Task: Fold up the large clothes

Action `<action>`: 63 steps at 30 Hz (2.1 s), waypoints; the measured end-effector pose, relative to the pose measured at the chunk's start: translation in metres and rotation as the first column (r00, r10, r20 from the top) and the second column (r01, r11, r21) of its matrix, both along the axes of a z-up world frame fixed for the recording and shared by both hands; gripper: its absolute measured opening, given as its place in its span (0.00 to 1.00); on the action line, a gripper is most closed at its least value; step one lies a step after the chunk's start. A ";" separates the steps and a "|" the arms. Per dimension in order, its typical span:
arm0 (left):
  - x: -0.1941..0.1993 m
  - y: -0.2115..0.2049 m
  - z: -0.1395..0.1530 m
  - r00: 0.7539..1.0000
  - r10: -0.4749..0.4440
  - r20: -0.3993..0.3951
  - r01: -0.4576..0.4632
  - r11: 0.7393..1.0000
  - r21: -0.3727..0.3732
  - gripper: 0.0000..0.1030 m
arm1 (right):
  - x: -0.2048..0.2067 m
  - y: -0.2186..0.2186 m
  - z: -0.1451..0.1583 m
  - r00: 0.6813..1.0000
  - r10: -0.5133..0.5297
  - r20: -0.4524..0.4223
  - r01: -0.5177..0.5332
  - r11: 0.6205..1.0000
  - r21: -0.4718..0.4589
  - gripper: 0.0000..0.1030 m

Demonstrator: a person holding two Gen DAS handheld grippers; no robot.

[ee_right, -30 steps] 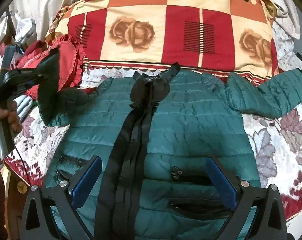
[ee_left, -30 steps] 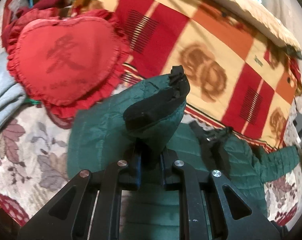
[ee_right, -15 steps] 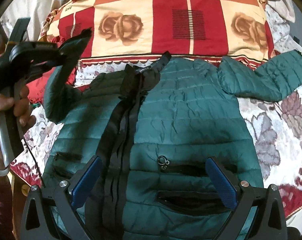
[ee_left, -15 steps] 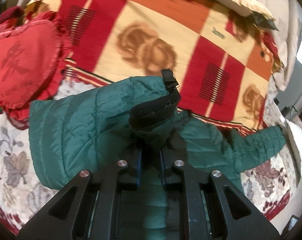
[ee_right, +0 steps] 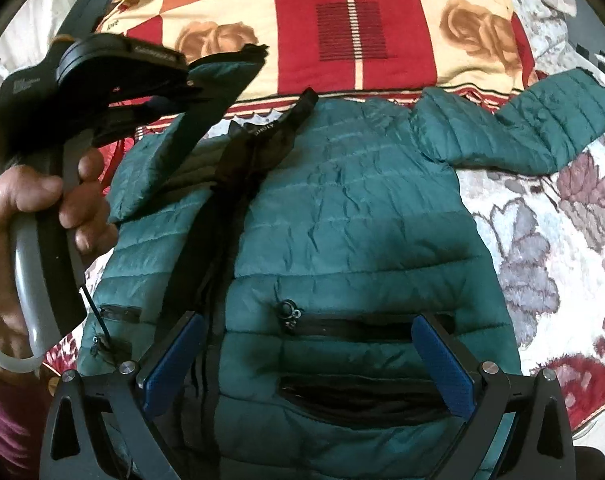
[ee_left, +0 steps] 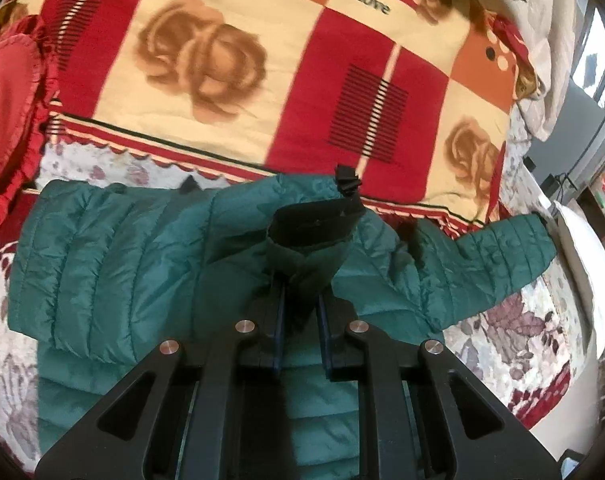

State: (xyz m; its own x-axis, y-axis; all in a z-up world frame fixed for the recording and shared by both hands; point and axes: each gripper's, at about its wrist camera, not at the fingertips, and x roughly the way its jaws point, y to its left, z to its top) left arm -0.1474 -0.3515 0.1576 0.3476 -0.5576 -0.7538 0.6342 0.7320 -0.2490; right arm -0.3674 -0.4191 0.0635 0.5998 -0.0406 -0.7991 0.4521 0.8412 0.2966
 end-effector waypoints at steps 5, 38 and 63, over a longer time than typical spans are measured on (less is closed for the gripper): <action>-0.009 -0.021 -0.007 0.999 -0.037 -0.004 0.037 0.999 0.008 0.13 | -0.001 -0.005 -0.006 1.000 -0.010 -0.004 0.010 1.000 0.029 1.00; -0.018 -0.045 -0.055 0.982 -0.138 -0.132 0.141 0.990 0.009 0.65 | -0.015 -0.014 -0.018 1.000 -0.018 0.012 0.017 0.996 0.090 1.00; 0.075 0.228 -0.031 0.956 0.285 -0.075 -0.281 0.958 0.053 0.65 | 0.133 -0.069 -0.033 0.998 -0.065 0.021 0.053 0.927 0.372 1.00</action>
